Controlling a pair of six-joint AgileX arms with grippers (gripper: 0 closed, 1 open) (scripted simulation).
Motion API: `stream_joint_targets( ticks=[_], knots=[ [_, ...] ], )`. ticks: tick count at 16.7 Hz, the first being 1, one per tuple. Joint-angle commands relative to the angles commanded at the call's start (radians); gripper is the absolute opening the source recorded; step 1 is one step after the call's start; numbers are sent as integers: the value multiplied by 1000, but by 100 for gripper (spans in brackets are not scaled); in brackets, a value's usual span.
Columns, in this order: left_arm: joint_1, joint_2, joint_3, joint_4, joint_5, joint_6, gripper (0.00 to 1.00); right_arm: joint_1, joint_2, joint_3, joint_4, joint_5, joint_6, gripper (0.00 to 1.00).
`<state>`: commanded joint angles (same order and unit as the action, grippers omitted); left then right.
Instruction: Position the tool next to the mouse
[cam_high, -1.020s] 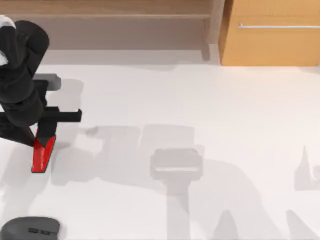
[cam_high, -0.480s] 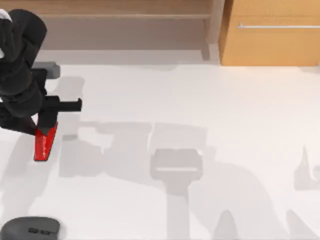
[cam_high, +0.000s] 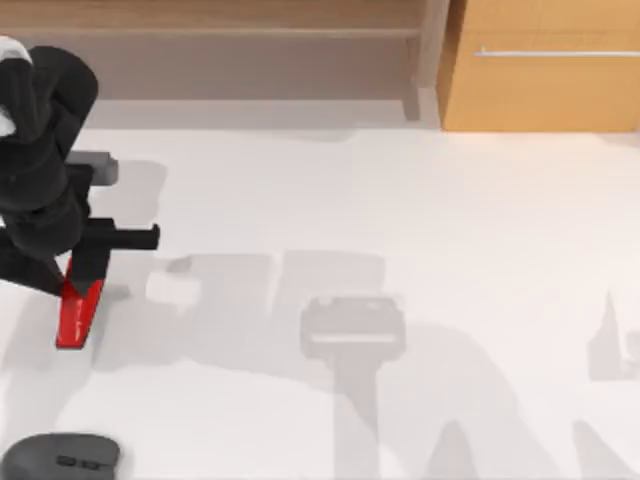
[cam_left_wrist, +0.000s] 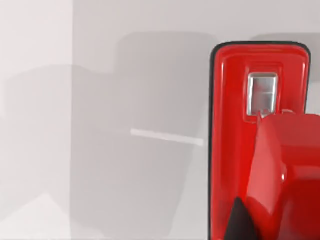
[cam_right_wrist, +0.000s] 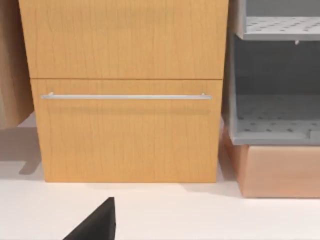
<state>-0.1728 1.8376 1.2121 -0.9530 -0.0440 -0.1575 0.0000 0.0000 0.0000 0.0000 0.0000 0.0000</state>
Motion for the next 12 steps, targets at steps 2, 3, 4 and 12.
stream_joint_targets(
  ticks=[2, 3, 4, 12],
  knots=[
    [1, 10, -14, -2, -7, 1, 0, 0, 0, 0, 0, 0, 0, 100],
    [1, 13, -19, 1, -8, 1, 0, 0, 0, 0, 0, 0, 0, 100],
    [1, 15, -21, 6, -8, 2, 0, 0, 0, 0, 0, 0, 0, 100],
    [3, 27, -34, 97, 33, 2, 0, 0, 0, 0, 0, 0, 0, 100]
  ],
)
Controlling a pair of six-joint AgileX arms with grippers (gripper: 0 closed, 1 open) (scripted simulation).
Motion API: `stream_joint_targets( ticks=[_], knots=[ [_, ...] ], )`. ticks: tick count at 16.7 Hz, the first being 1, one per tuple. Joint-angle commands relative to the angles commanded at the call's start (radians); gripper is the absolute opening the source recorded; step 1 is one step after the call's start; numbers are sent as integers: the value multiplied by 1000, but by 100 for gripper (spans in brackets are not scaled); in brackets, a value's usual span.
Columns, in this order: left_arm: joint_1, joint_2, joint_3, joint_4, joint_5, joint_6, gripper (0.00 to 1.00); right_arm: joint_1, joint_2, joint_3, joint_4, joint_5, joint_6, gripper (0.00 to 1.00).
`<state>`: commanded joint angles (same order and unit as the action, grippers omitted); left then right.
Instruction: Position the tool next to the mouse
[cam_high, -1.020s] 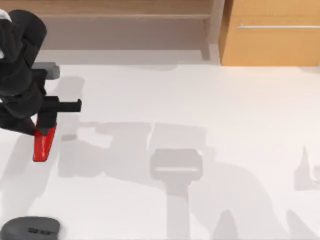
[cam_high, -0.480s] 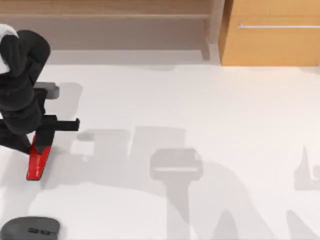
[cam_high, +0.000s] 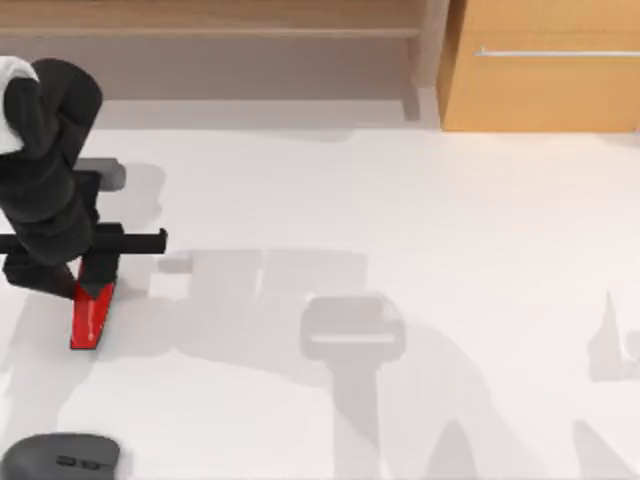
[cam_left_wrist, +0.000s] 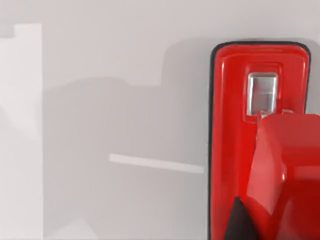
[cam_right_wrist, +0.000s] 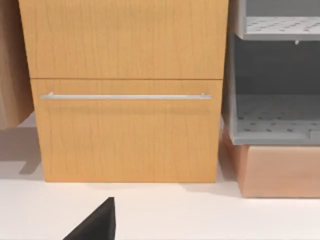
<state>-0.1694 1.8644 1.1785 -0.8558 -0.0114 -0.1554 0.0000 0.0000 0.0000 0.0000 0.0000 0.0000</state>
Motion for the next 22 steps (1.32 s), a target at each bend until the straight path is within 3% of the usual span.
stream_joint_targets(
  ticks=[6, 19, 22],
  knots=[
    [0, 16, -15, 8, 4, 0, 0, 0, 0, 0, 0, 0, 0, 100],
    [0, 16, -15, 8, 4, 0, 98, 0, 0, 0, 0, 0, 0, 100],
    [0, 16, -15, 8, 4, 0, 100, 0, 0, 0, 0, 0, 0, 100]
  ],
)
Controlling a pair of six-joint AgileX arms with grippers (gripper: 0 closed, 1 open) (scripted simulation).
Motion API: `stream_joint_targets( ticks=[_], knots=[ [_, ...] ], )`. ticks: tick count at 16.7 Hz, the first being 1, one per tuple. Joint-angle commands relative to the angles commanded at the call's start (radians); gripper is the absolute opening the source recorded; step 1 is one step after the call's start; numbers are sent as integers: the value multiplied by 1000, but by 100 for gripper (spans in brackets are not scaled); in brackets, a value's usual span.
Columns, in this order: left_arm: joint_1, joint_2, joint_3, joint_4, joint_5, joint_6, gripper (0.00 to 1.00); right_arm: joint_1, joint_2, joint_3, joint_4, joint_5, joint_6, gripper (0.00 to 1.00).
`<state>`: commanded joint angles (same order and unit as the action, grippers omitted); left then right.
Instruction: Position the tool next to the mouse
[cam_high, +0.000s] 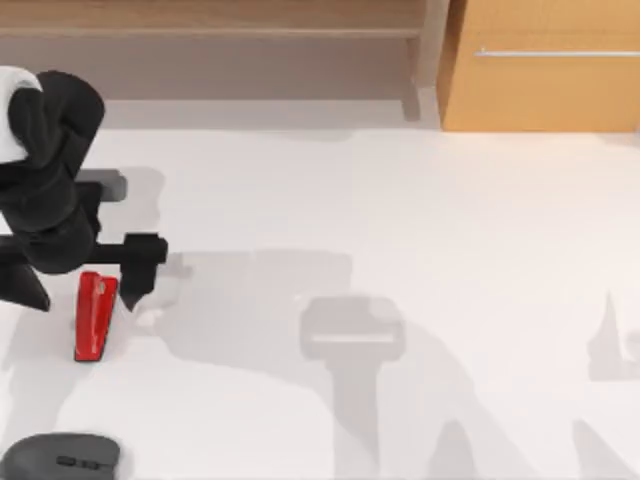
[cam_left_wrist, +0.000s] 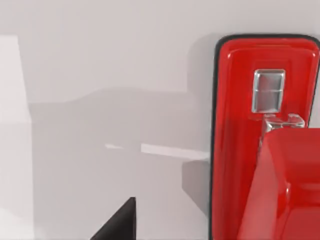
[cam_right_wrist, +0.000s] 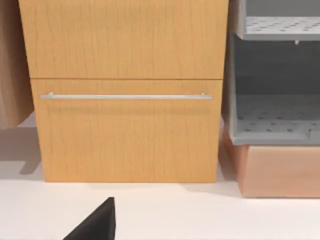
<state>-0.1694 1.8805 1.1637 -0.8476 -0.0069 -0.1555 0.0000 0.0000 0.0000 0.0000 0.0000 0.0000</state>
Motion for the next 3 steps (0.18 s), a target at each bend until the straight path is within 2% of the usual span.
stream_joint_targets(
  ticks=[3],
  knots=[
    [0, 0, 0, 0, 0, 0, 100, 0, 0, 0, 0, 0, 0, 100]
  ],
)
